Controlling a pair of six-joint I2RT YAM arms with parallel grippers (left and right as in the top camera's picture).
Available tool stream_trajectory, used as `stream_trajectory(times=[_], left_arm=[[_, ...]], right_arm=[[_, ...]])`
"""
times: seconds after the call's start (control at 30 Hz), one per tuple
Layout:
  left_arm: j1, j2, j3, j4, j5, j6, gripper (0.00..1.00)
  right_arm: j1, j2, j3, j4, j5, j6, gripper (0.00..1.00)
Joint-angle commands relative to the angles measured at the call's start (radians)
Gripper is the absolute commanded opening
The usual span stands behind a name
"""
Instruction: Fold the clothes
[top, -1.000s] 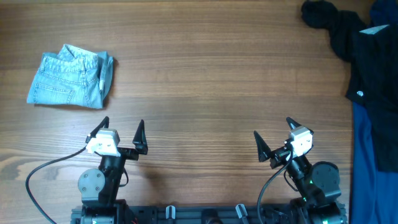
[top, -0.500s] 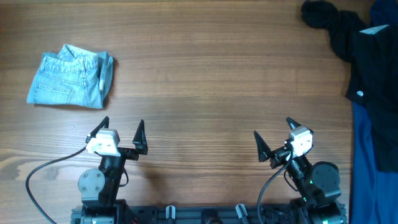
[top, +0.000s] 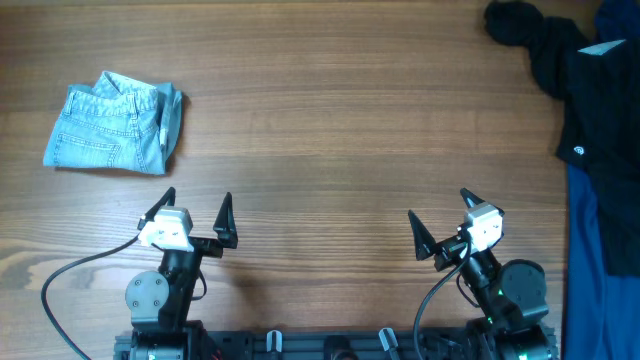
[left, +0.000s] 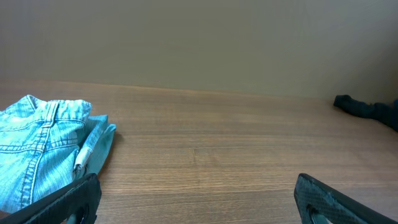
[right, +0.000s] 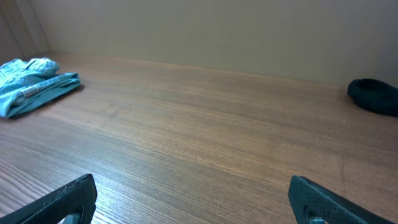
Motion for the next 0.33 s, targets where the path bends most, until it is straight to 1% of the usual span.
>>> stream_trajectory(times=[0.0, 0.3], left_arm=[[0.006, -0.011, -0.010, 0.005, 0.012, 0.011, 1.00], [0.006, -0.011, -0.010, 0.005, 0.012, 0.011, 1.00]], right_arm=[[-0.004, -0.009, 0.002, 0.005, -0.012, 0.010, 1.00], [-0.004, -0.009, 0.002, 0.005, -0.012, 0.010, 1.00]])
